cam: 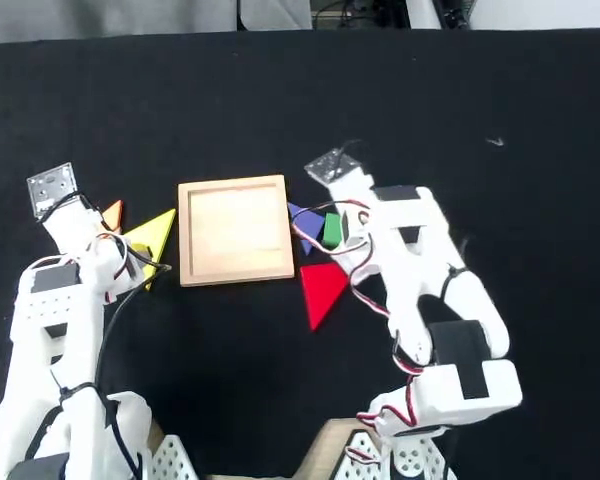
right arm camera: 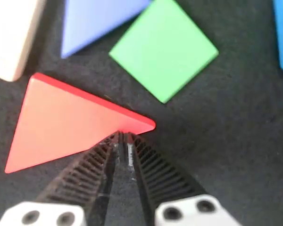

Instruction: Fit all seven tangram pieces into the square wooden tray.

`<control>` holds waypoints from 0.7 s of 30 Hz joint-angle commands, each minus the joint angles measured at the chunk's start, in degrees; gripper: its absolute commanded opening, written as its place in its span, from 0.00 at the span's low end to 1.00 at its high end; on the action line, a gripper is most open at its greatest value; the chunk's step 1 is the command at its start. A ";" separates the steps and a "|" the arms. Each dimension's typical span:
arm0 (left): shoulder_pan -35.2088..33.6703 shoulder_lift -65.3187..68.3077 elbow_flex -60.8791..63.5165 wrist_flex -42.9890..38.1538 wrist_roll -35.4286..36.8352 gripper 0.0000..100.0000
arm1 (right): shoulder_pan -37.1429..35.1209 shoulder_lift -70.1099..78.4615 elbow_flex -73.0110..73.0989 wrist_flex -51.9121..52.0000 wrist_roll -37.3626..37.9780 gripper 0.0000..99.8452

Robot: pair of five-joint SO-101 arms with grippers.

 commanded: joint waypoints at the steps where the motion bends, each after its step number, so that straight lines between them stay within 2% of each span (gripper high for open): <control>1: 0.13 0.09 -0.48 -0.88 0.26 0.23 | -0.88 -2.24 -3.12 2.37 3.08 0.01; 3: 0.13 0.09 -0.48 -0.88 0.26 0.23 | 0.79 -6.37 -4.70 4.48 3.25 0.01; 6: 0.13 0.09 -0.40 -1.67 0.26 0.23 | 1.41 -11.21 -4.44 0.97 2.11 0.01; 11: 0.13 0.09 1.63 -5.45 0.26 0.23 | -2.81 -7.60 -1.89 -7.21 -1.58 0.01; 16: 0.13 0.09 1.71 -5.45 0.26 0.23 | -3.34 1.36 -5.05 -6.68 -1.58 0.01; 21: 0.13 0.09 1.71 -5.45 0.26 0.23 | -2.02 2.33 -5.67 -0.62 0.53 0.01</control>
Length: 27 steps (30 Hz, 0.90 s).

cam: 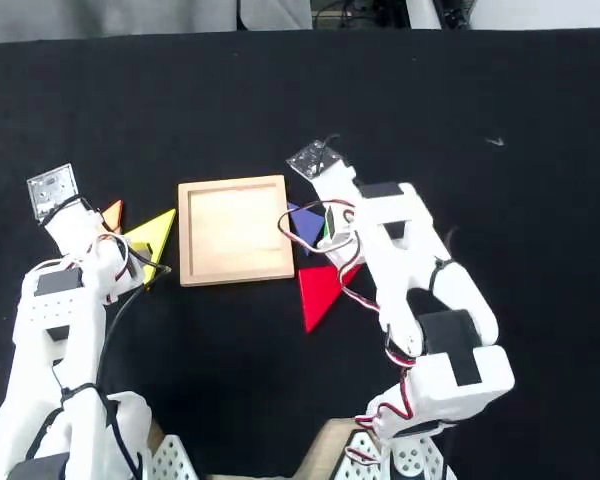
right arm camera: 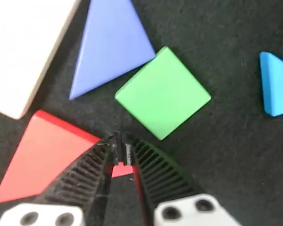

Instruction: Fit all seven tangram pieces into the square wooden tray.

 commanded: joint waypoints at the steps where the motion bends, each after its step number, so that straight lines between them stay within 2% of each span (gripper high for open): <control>1: 0.13 0.09 -0.48 -1.05 0.26 0.23 | 0.88 -0.84 -2.33 5.27 3.87 0.01; 5: 0.13 0.09 -0.48 -1.05 0.26 0.23 | 0.62 -2.59 1.71 9.23 9.58 0.01; 12: 0.13 0.09 -0.48 -1.05 0.26 0.23 | 0.00 -16.40 12.62 9.85 11.69 0.01; 16: 0.13 0.09 -0.48 -1.05 0.26 0.23 | -5.54 -28.70 21.67 9.93 17.49 0.01; 21: 0.13 0.09 -0.48 -1.05 0.26 0.23 | -9.58 -38.02 21.49 12.92 17.23 0.03; 23: 0.13 0.09 -0.48 -1.05 0.26 0.23 | -10.02 -37.23 17.63 16.79 17.23 0.11; 25: 0.13 0.09 -0.48 -1.05 0.26 0.23 | -11.16 -34.95 14.90 19.60 18.90 0.23; 27: 0.13 0.09 -0.48 -1.05 0.26 0.23 | -13.10 -32.04 13.76 21.63 27.25 0.37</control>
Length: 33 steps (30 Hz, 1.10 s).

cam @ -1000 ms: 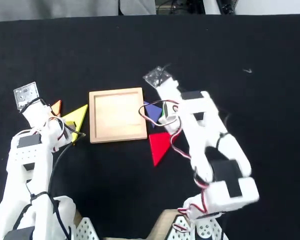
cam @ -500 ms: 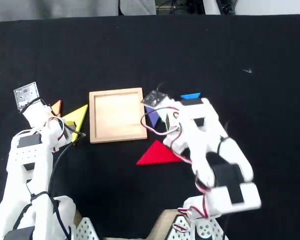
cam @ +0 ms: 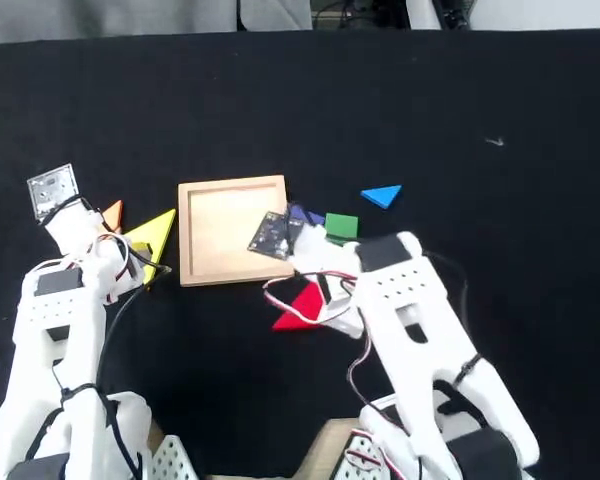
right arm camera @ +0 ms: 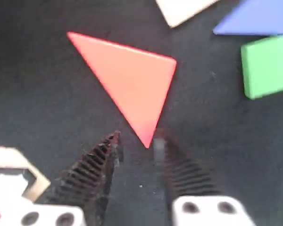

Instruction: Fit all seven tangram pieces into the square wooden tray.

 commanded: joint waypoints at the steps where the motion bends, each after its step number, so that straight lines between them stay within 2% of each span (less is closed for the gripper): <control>1: 0.13 0.09 -0.48 -1.05 0.26 0.23 | -3.34 3.74 -4.26 3.43 12.75 0.43; 4: -0.22 0.09 -0.48 -1.05 0.26 0.23 | -4.13 8.40 -4.79 2.81 18.29 0.52; 12: 0.04 0.09 -0.48 -1.14 0.26 0.23 | -4.31 16.75 -6.02 -4.31 18.55 0.46; 19: 0.13 0.09 -0.48 -1.14 0.26 0.23 | -6.68 22.73 -5.67 -8.79 18.29 0.46; 24: 0.13 0.09 -0.48 -1.14 0.26 0.23 | -8.35 28.26 -6.46 -13.89 13.45 0.46; 33: 0.13 0.09 -0.48 -1.14 0.26 0.23 | -8.00 31.52 -9.80 -11.25 13.19 0.46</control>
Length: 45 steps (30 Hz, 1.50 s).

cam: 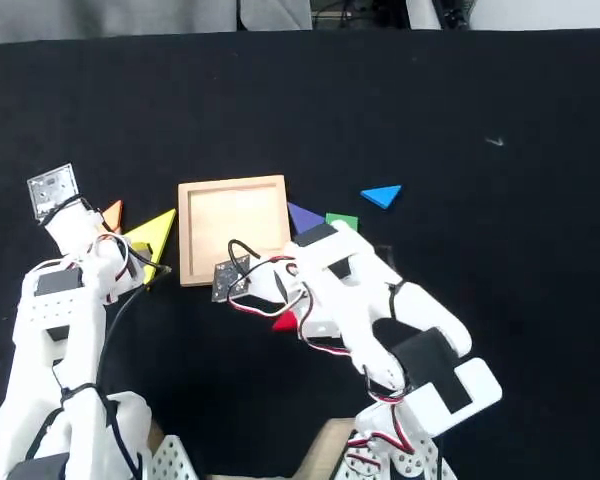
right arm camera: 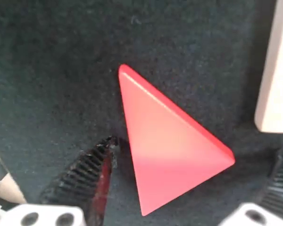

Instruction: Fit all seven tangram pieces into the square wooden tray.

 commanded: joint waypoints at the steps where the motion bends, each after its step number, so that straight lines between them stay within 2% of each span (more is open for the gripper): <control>1: 0.13 0.09 -0.48 -1.14 0.26 0.23 | -0.44 0.57 -3.30 -0.26 -1.05 0.46; 6: 0.13 0.09 -0.48 -1.14 0.26 0.23 | -0.62 0.75 -3.30 -0.26 -0.97 0.45; 13: 0.13 0.09 -0.48 -1.23 0.26 0.23 | -0.70 0.75 -3.12 -0.26 -0.88 0.27; 15: 0.13 0.09 -0.48 -1.23 0.26 0.23 | -0.70 0.75 -3.21 -0.26 -0.88 0.24; 28: 0.13 0.09 -0.48 -1.23 0.26 0.23 | -0.53 -4.09 -4.62 0.26 -2.11 0.24; 34: 0.13 0.09 -0.48 -1.23 0.26 0.23 | -1.05 -8.13 -7.87 4.31 -3.60 0.24; 45: -0.04 0.09 -0.48 -1.05 0.26 0.23 | -7.12 -3.47 -25.89 11.87 -3.87 0.24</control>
